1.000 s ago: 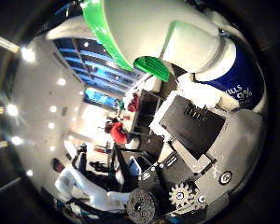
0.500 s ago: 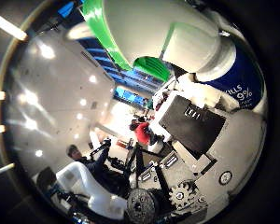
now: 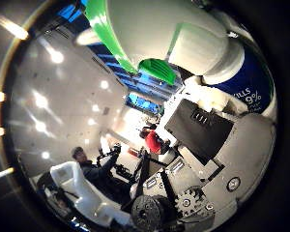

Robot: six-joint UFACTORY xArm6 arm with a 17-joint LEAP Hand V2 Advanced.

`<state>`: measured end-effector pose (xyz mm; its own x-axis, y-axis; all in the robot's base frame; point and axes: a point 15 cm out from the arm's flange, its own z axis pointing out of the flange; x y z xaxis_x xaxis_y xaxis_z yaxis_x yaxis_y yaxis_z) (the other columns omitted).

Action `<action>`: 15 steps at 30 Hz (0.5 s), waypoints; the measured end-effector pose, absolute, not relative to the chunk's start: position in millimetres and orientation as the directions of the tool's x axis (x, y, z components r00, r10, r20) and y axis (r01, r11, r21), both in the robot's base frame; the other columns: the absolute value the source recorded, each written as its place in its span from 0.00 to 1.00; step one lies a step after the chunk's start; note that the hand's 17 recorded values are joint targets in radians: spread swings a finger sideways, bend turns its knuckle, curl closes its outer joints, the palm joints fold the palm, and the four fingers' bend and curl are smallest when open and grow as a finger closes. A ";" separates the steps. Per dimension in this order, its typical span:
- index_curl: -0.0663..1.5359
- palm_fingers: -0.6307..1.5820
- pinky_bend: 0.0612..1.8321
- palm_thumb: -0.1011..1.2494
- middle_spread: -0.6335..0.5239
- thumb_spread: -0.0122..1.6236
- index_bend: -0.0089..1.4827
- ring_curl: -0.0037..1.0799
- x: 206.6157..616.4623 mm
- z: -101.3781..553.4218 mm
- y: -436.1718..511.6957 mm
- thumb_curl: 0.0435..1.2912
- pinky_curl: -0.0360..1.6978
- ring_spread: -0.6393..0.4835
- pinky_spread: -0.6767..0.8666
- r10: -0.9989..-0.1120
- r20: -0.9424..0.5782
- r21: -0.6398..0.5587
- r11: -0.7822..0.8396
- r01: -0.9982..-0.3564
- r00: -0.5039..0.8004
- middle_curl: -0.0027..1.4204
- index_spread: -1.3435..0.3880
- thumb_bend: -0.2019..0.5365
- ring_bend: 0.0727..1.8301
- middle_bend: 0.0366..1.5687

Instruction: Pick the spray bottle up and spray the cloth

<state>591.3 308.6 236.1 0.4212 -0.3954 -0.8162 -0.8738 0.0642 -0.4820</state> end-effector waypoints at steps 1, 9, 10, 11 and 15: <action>0.50 0.83 0.55 0.82 0.49 0.26 0.74 0.51 594.1 227.6 306.3 0.71 0.69 0.44 0.31 -0.400 -0.817 -0.476 0.063 -0.877 0.414 0.42 0.64 0.24 0.79 0.84; 0.51 0.83 0.55 0.79 0.49 0.31 0.74 0.50 614.3 186.8 290.0 0.71 0.69 0.44 0.30 -0.427 -0.811 -0.461 0.049 -0.886 0.399 0.42 0.65 0.24 0.79 0.84; 0.51 0.84 0.55 0.78 0.49 0.32 0.74 0.50 616.2 181.8 285.5 0.71 0.68 0.45 0.30 -0.434 -0.808 -0.460 0.044 -0.887 0.398 0.42 0.65 0.23 0.78 0.84; 0.51 0.83 0.55 0.77 0.49 0.33 0.74 0.50 617.8 179.3 282.5 0.70 0.68 0.45 0.30 -0.440 -0.804 -0.462 0.039 -0.886 0.400 0.42 0.65 0.24 0.78 0.84; 0.50 0.83 0.54 0.72 0.48 0.39 0.69 0.49 620.7 170.0 271.8 0.67 0.64 0.45 0.28 -0.451 -0.804 -0.453 0.041 -0.890 0.388 0.41 0.64 0.23 0.77 0.81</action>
<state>620.7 271.8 170.0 0.3881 -0.4513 -0.8036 -0.8904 0.0412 -0.4532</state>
